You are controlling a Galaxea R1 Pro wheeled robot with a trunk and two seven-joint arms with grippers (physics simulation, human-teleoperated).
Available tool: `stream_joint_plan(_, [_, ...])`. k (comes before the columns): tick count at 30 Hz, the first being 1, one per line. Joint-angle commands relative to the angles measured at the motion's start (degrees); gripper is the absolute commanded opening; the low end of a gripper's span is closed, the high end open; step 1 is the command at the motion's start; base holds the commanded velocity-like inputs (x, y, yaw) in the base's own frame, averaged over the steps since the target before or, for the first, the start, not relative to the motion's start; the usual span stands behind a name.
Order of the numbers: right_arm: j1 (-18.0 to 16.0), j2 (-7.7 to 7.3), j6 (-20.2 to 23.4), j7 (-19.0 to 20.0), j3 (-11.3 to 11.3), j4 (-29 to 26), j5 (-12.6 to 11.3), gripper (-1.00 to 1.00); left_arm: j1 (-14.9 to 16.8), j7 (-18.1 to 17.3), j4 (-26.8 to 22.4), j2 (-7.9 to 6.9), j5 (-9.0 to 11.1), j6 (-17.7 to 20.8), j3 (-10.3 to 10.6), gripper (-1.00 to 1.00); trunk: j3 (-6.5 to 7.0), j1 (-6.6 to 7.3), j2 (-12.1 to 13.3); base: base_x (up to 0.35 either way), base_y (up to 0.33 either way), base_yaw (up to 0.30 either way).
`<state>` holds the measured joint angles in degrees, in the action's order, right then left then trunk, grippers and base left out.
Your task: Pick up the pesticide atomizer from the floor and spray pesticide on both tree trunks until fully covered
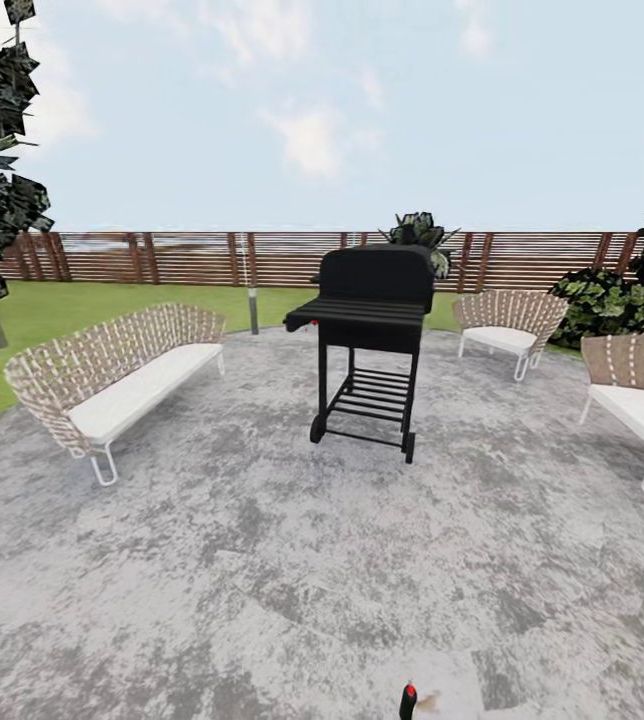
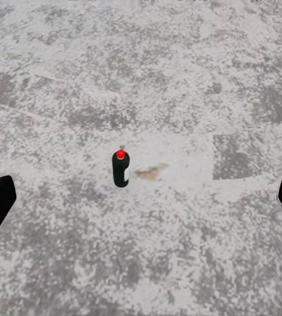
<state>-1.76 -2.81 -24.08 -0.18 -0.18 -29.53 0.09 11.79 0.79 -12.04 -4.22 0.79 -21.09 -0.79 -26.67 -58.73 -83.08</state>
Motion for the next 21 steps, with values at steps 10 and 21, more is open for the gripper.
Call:
stream_joint_plan(10, [0.0,0.0,0.0,0.0,0.0,0.0,0.1,1.0,0.0,0.0,0.0,0.0,0.0,0.0,0.0,1.0,0.0,0.0,0.0,0.156,-0.248,0.0])
stream_joint_plan(21, [0.0,0.0,0.0,-0.1,0.0,0.0,0.1,1.0,0.0,0.0,0.0,0.0,0.0,0.0,0.0,1.0,0.0,0.0,0.0,0.092,-0.265,0.0])
